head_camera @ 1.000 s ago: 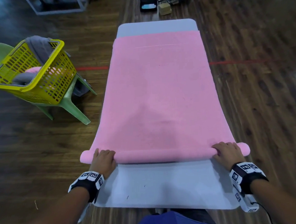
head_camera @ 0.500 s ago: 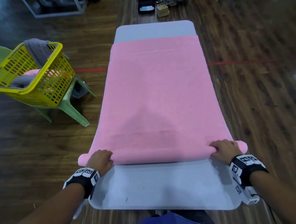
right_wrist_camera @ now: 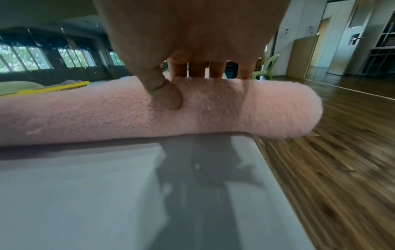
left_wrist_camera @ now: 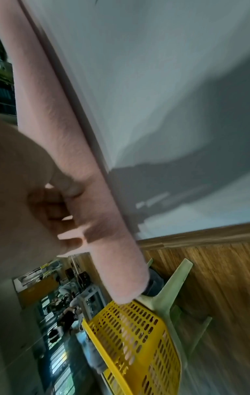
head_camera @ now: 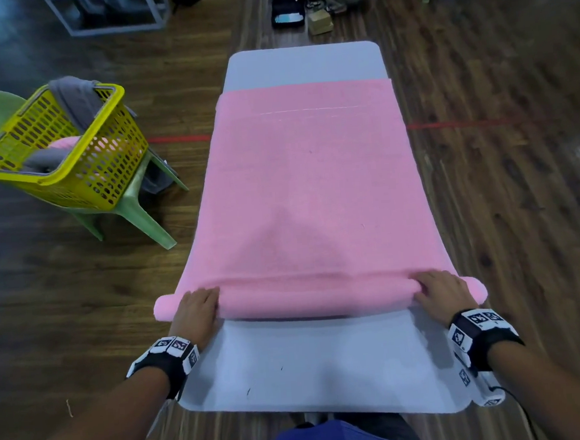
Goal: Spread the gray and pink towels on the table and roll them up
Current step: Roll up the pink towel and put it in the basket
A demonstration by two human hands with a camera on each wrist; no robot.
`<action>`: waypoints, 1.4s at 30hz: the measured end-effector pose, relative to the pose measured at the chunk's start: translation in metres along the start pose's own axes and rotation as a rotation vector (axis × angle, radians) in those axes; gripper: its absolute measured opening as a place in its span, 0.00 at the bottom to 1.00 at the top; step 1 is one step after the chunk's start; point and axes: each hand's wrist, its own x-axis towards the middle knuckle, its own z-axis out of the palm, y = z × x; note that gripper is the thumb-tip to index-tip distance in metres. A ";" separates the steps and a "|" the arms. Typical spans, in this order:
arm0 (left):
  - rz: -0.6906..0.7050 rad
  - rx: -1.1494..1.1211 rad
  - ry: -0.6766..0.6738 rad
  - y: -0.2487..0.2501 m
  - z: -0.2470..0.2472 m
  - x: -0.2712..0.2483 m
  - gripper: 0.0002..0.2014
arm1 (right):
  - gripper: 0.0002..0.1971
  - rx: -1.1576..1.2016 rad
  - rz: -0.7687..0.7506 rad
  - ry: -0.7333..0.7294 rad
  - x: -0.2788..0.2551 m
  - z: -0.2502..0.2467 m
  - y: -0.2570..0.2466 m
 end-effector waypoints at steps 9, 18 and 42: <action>-0.022 0.053 -0.149 0.008 0.008 -0.013 0.19 | 0.24 0.078 -0.069 -0.059 -0.022 0.028 0.002; 0.009 0.033 0.007 0.004 0.008 0.001 0.26 | 0.27 0.080 0.006 -0.070 -0.012 0.012 -0.014; -0.035 0.040 0.016 0.008 0.003 0.012 0.19 | 0.20 0.069 0.005 0.057 -0.008 0.009 -0.022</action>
